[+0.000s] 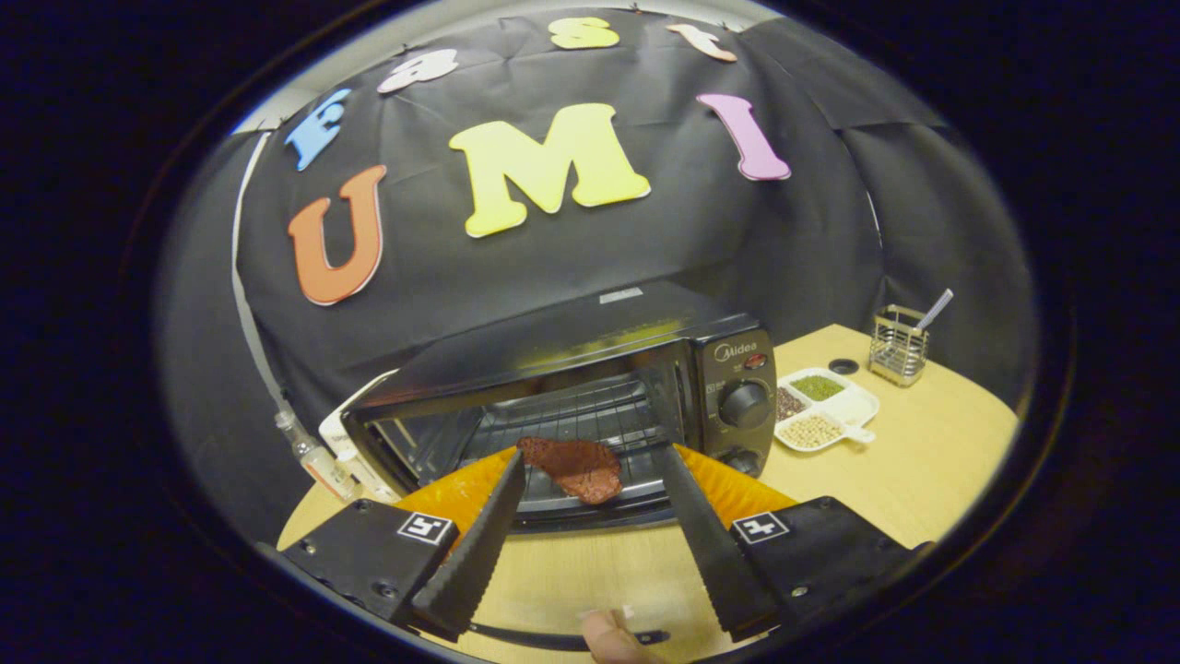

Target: Open the toaster oven, put the food inside, and close the toaster oven door.

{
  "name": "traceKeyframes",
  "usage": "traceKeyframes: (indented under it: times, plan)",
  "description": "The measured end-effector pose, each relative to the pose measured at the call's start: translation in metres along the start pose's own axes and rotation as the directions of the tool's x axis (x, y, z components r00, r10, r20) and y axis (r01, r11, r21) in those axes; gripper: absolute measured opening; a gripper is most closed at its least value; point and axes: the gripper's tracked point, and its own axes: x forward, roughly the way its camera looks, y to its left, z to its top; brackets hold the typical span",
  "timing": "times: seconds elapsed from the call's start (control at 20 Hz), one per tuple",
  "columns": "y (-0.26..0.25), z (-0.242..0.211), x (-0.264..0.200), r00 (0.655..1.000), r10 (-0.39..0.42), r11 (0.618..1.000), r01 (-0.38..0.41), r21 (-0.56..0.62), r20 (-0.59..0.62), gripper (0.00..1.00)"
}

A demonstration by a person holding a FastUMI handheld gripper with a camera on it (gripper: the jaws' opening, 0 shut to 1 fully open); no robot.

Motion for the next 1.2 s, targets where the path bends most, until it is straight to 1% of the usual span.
traceKeyframes:
  times: [0.2,0.25,0.3,0.35,0.5,0.75,1.0,1.2]
  plan:
    - [0.015,-0.013,-0.045,1.0,0.01,0.997,-0.011,-0.07,-0.018,0.96]
    - [0.014,-0.021,-0.052,1.0,-0.006,0.994,0.003,-0.106,-0.026,0.96]
    - [0.01,-0.032,-0.059,0.999,-0.028,0.989,0.022,-0.143,-0.038,0.98]
    - [0.011,-0.046,-0.065,0.997,-0.034,0.986,0.023,-0.167,-0.063,0.99]
    - [0.01,-0.092,-0.082,0.985,-0.048,0.983,0.017,-0.184,-0.165,0.99]
    - [0.0,-0.139,-0.085,0.955,-0.091,0.983,0.04,-0.182,-0.282,0.99]
    - [0.001,-0.171,-0.075,0.917,-0.097,0.984,0.028,-0.178,-0.388,0.99]
    - [-0.001,-0.181,-0.061,0.908,-0.107,0.982,0.033,-0.185,-0.406,0.99]
